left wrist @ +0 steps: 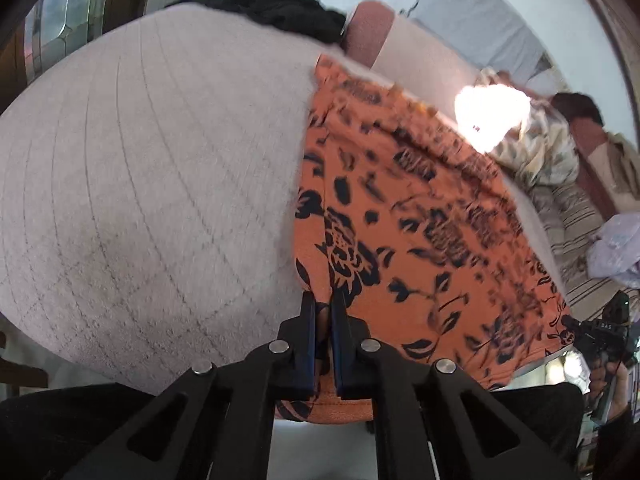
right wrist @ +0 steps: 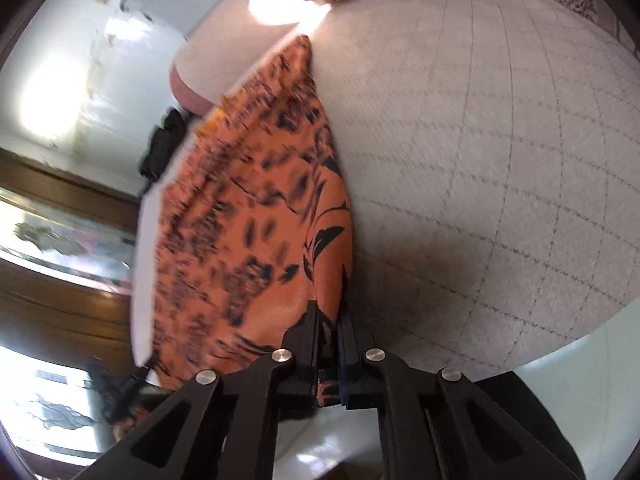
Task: Fold small clothes
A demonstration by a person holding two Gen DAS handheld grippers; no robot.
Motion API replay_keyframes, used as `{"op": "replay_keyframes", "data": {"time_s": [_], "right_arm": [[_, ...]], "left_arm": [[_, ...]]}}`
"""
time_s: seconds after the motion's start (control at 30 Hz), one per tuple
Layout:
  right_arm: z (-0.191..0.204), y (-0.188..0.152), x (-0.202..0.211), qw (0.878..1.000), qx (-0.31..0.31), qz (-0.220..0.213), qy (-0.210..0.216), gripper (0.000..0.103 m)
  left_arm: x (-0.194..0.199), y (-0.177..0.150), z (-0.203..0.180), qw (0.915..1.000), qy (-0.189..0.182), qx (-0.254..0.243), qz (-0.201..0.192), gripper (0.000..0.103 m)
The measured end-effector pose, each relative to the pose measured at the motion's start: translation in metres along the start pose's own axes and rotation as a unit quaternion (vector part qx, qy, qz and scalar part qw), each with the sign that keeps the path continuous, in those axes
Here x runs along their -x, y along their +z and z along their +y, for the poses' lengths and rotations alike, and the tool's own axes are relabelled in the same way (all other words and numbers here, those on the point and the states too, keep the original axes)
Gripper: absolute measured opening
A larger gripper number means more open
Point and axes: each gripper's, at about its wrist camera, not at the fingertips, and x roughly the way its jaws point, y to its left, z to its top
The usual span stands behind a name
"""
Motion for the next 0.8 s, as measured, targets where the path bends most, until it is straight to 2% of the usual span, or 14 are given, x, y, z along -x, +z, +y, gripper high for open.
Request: {"op": "replay_keyframes", "data": {"time_s": [0.1, 0.13, 0.17, 0.23, 0.27, 0.3, 0.33, 0.37, 0.43, 0.47, 0.5, 0.53, 0.7, 0.8], "right_arm": [[-0.004, 0.002, 0.003, 1.000, -0.012, 0.005, 0.007, 0.011], [-0.010, 0.002, -0.003, 1.000, -0.015, 0.010, -0.017, 0.015], [-0.015, 0.001, -0.008, 0.999, -0.018, 0.015, -0.035, 0.018], [-0.019, -0.001, -0.018, 0.998, -0.026, 0.025, -0.046, 0.042], [-0.017, -0.002, -0.020, 0.999, -0.020, 0.023, -0.041, 0.076], [-0.013, -0.004, -0.020, 0.999, -0.011, 0.015, -0.040, 0.083], [-0.008, -0.004, -0.021, 0.999, 0.000, 0.013, -0.040, 0.083], [-0.004, -0.005, -0.024, 0.999, 0.012, 0.016, -0.041, 0.083], [-0.003, -0.004, -0.033, 0.998, 0.015, 0.032, -0.049, 0.075], [-0.003, -0.003, -0.037, 0.998, 0.014, 0.040, -0.054, 0.057], [-0.003, -0.003, -0.037, 0.997, 0.014, 0.044, -0.059, 0.027], [-0.006, -0.002, -0.037, 0.998, 0.004, 0.050, -0.045, 0.008], [0.005, 0.001, -0.010, 1.000, 0.013, 0.013, -0.006, 0.008], [0.004, 0.003, -0.019, 0.999, 0.019, 0.024, -0.020, 0.008]], "left_arm": [[-0.002, 0.000, -0.003, 0.9999, 0.008, -0.007, 0.002, 0.008], [-0.009, -0.002, -0.001, 0.9997, 0.020, -0.003, 0.015, 0.010], [-0.018, -0.004, 0.002, 0.9985, 0.041, 0.003, 0.036, 0.018], [-0.018, -0.004, 0.003, 0.9986, 0.033, 0.013, 0.039, 0.029], [-0.015, -0.004, 0.002, 0.9990, 0.028, 0.015, 0.033, 0.052], [-0.012, -0.005, 0.002, 0.9991, 0.030, 0.017, 0.022, 0.074], [-0.009, -0.006, 0.002, 0.9990, 0.039, 0.019, 0.011, 0.079], [-0.010, -0.006, 0.002, 0.9988, 0.045, 0.017, 0.010, 0.079], [-0.018, -0.006, 0.000, 0.9983, 0.047, 0.008, 0.033, 0.069], [-0.019, -0.006, -0.002, 0.9974, 0.063, -0.001, 0.034, 0.040], [-0.021, -0.004, -0.002, 0.9970, 0.064, -0.009, 0.041, 0.005], [-0.022, -0.003, 0.000, 0.9977, 0.042, -0.001, 0.053, 0.006], [0.002, 0.002, -0.007, 0.9995, 0.026, 0.002, 0.017, 0.006], [-0.018, -0.004, -0.002, 0.9968, 0.055, 0.006, 0.057, 0.007]]}}
